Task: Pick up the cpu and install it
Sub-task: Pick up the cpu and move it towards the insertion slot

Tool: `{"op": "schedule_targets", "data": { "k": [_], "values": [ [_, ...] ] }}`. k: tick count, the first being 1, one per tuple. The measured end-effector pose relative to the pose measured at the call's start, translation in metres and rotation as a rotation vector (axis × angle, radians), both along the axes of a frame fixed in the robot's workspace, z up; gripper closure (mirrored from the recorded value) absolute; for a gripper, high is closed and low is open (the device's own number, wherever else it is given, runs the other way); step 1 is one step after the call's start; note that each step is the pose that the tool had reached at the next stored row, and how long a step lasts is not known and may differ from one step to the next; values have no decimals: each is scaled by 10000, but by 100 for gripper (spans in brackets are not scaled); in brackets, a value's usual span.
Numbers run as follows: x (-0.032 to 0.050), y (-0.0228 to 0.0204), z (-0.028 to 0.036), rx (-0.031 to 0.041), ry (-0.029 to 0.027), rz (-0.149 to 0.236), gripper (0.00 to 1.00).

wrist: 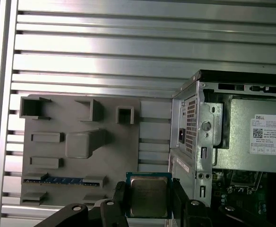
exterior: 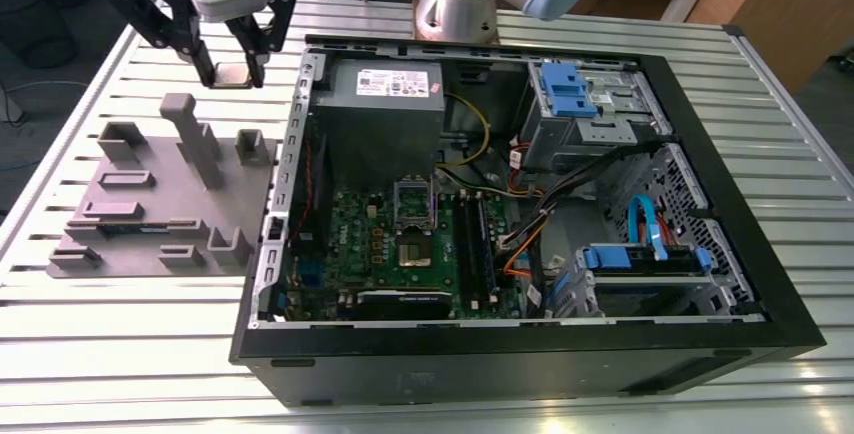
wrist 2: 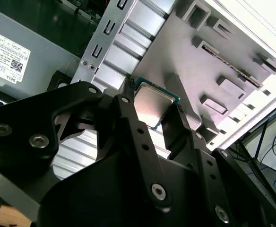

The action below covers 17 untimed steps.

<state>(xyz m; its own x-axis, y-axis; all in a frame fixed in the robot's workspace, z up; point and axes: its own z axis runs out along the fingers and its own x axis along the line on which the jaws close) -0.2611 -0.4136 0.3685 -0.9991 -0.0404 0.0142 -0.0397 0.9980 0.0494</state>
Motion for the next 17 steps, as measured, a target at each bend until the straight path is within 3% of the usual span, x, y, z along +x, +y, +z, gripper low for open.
{"op": "schedule_targets", "data": {
  "k": [17],
  "values": [
    [48,0,0,0,0,0,53]
  ]
}}
